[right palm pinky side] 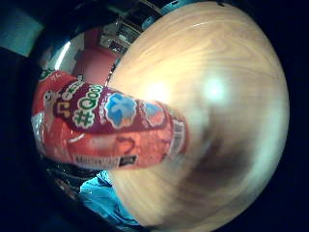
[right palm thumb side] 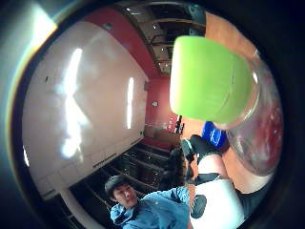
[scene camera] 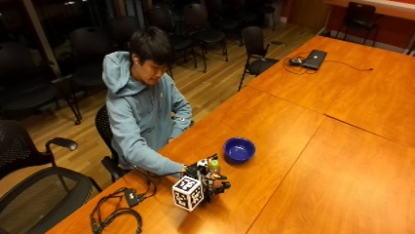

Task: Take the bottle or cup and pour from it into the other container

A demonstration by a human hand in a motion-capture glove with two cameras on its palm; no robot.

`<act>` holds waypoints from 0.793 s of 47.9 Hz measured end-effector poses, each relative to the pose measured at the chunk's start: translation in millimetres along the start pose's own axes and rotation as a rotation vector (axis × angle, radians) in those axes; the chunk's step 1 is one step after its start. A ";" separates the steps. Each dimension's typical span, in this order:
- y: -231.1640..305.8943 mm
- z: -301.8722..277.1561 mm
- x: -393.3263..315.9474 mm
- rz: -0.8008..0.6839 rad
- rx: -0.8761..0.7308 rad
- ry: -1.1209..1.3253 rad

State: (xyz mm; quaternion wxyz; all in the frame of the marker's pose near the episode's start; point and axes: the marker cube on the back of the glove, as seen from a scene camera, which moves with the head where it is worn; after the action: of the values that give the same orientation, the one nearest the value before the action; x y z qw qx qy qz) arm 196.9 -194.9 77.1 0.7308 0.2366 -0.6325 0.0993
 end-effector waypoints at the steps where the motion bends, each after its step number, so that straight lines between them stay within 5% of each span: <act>1: -1.0 0.9 0.4 -0.006 0.014 -0.009; 16: -10.1 16.9 -1.9 -0.004 0.109 -0.062; 38: -4.4 98.7 -57.5 -0.028 -0.283 0.599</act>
State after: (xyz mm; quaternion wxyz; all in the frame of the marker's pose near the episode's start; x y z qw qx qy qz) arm 101.9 -236.4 29.0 0.9113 0.1018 -0.3936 0.0657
